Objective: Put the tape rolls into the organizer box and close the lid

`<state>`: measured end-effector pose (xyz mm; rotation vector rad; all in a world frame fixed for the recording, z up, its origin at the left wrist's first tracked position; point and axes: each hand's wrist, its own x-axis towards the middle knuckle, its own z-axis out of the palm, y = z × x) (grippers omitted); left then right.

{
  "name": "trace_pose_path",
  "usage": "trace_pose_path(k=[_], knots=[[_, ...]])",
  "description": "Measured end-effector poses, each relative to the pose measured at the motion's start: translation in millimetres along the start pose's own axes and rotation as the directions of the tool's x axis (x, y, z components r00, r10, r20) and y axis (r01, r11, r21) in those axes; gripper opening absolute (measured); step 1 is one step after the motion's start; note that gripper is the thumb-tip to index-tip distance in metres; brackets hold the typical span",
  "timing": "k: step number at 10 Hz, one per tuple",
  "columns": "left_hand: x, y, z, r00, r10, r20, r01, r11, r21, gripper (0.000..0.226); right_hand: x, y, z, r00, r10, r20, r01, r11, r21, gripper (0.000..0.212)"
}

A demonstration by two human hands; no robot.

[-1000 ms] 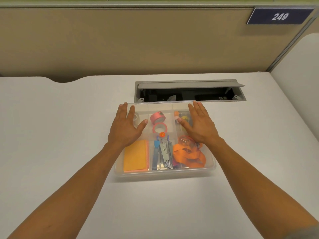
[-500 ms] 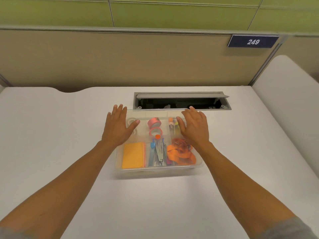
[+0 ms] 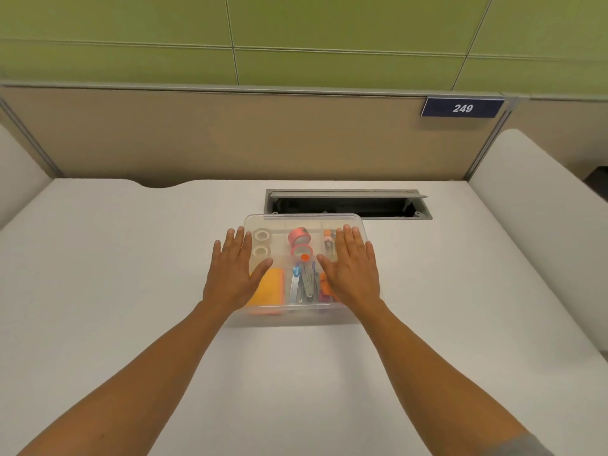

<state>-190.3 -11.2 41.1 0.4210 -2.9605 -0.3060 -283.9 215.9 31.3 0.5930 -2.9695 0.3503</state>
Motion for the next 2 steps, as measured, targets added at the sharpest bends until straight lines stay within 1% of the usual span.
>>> trace_pose_path(k=[1,2], knots=[[-6.3,-1.2,-4.3,1.000,0.014,-0.001,-0.014,1.000,0.017,0.087,-6.4,2.4,-2.0,0.999,-0.018,-0.033,0.017,0.999,-0.028,0.083],[-7.8,-1.1,-9.8,0.999,0.024,-0.045,-0.024,1.000,0.004,0.086,-6.4,2.5,-9.9,0.997,0.001,-0.079,-0.001,1.000,-0.004,0.082]])
